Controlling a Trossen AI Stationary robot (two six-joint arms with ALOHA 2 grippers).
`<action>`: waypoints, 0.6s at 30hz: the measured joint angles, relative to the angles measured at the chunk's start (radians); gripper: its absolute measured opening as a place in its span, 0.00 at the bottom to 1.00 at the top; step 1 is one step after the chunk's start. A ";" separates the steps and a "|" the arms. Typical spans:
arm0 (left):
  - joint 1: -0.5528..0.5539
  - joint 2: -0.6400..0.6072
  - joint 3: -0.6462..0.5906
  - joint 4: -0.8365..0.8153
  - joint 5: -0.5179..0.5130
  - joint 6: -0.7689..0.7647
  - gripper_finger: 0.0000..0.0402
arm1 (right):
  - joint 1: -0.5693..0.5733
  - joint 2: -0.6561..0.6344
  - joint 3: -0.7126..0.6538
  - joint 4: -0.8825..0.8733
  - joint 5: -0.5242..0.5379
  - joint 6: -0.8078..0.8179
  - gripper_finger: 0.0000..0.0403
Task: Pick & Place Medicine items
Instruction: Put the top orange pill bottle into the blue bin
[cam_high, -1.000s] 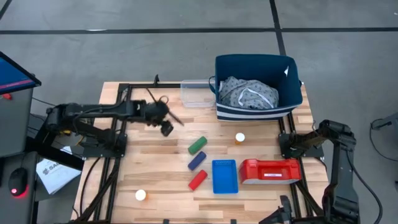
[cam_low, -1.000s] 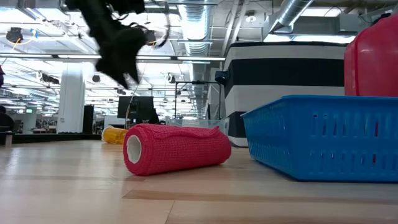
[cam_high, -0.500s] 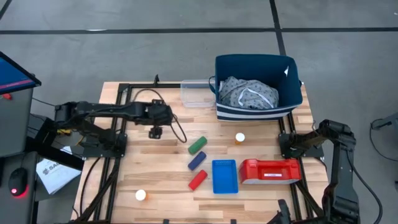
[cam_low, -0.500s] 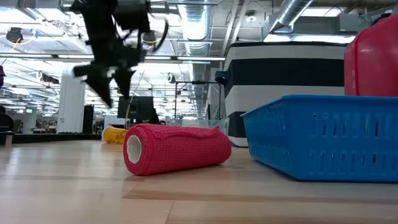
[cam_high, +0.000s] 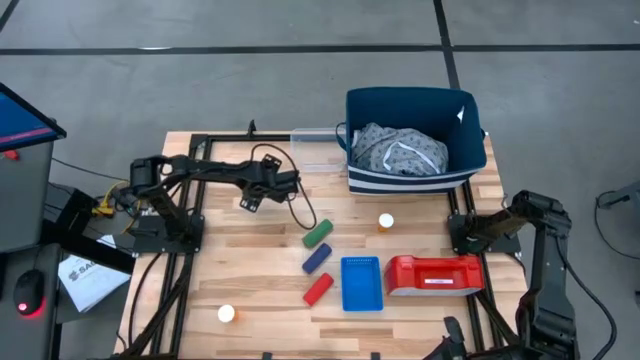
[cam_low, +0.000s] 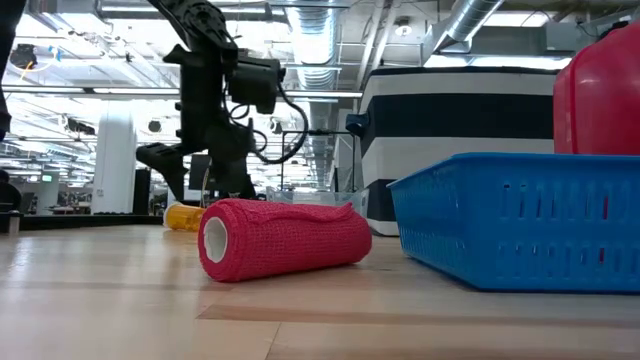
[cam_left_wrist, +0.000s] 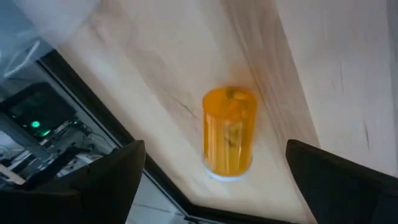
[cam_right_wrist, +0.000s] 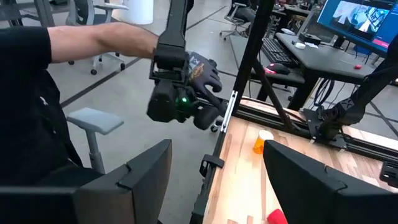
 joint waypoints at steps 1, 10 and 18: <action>0.010 0.000 0.005 -0.005 0.004 0.001 0.94 | 0.002 0.000 0.000 0.005 0.000 0.000 0.62; 0.102 -0.015 0.016 -0.021 0.102 0.010 0.94 | 0.024 0.000 0.000 0.006 -0.001 0.000 0.62; 0.118 -0.015 0.016 0.003 0.173 0.031 0.94 | 0.027 0.000 0.000 0.006 -0.002 -0.008 0.62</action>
